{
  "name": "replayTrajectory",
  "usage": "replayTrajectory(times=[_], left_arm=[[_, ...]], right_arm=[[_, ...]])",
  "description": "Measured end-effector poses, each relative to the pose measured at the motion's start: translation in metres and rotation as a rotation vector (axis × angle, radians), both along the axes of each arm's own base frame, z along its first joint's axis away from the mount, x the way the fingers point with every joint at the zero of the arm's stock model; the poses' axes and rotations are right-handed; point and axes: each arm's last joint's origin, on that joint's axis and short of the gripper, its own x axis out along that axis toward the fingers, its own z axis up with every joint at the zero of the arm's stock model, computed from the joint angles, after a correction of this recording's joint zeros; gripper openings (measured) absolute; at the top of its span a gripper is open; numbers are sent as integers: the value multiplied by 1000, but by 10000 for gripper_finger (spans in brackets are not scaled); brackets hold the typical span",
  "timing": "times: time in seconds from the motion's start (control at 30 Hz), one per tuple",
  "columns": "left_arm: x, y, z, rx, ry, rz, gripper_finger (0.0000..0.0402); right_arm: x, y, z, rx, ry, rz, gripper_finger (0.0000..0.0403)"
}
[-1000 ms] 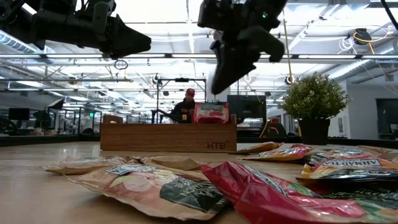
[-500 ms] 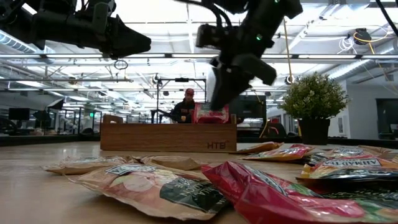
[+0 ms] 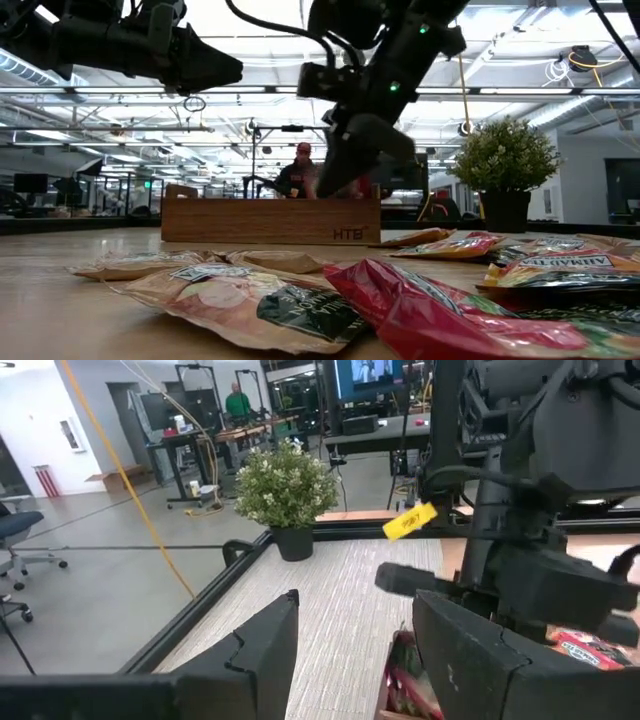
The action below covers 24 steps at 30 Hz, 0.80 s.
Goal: Pick & Place Tea
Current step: Put the red tea bag into the right section of the wooden organizer
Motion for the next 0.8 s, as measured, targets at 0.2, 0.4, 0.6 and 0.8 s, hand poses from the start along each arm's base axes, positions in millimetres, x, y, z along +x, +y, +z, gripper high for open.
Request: replayTrajectory(times=[0.2,0.4,0.6,0.8], left_arm=[[0,0,0,0,-1,0,200],[0,0,0,0,-1,0,200],[0,0,0,0,0,0,200],[0,0,0,0,0,0,200]], right_arm=[[1,-1,-3,-2,3,-7,0],[-1,-1,0,8,-6,-44,0],[-8,7,11,-4,-8,-19,0],[-15,10,36,5,-67,-5,0]])
